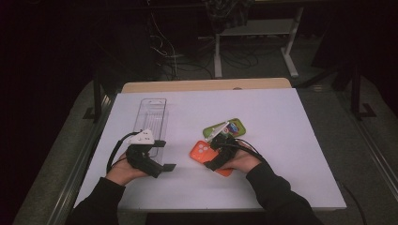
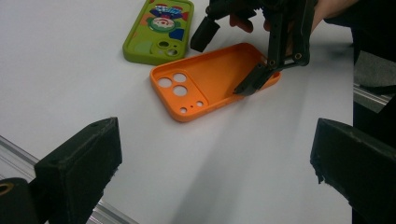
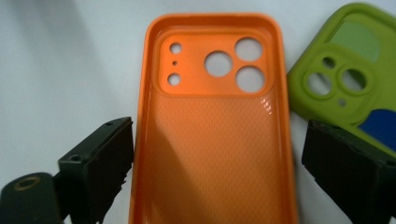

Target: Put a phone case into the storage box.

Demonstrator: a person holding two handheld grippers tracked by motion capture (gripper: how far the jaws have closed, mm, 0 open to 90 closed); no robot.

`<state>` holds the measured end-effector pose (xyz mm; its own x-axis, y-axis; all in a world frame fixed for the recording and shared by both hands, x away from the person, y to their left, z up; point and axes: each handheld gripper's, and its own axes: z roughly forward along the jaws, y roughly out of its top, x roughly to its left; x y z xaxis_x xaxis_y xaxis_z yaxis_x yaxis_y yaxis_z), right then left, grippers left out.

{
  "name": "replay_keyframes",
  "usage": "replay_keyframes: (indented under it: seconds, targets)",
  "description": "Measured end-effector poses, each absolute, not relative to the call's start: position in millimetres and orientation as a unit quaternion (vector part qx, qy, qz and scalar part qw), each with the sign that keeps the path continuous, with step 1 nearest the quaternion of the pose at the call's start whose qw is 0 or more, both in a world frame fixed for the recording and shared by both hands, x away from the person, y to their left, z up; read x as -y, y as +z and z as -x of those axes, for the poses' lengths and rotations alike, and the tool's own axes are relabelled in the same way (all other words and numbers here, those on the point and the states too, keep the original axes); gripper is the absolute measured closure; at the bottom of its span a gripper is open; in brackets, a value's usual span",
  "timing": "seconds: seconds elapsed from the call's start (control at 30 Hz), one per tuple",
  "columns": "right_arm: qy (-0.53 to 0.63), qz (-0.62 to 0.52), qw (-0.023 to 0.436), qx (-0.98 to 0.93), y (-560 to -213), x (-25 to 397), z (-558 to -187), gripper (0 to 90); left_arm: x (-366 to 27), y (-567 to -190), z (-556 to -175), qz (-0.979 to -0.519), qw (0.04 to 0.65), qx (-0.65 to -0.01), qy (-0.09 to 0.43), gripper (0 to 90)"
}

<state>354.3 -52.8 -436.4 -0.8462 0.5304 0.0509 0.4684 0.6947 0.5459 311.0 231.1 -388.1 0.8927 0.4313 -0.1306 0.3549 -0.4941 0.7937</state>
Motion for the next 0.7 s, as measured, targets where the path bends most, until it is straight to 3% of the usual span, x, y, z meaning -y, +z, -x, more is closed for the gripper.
replay_keyframes:
  seconds: [0.7]
  targets:
    - [0.267,-0.263,0.066,-0.925,-440.5,52.4,-349.1,14.9,-231.3,-388.4,-311.4,-0.865,0.445,-0.227,0.047,1.7]
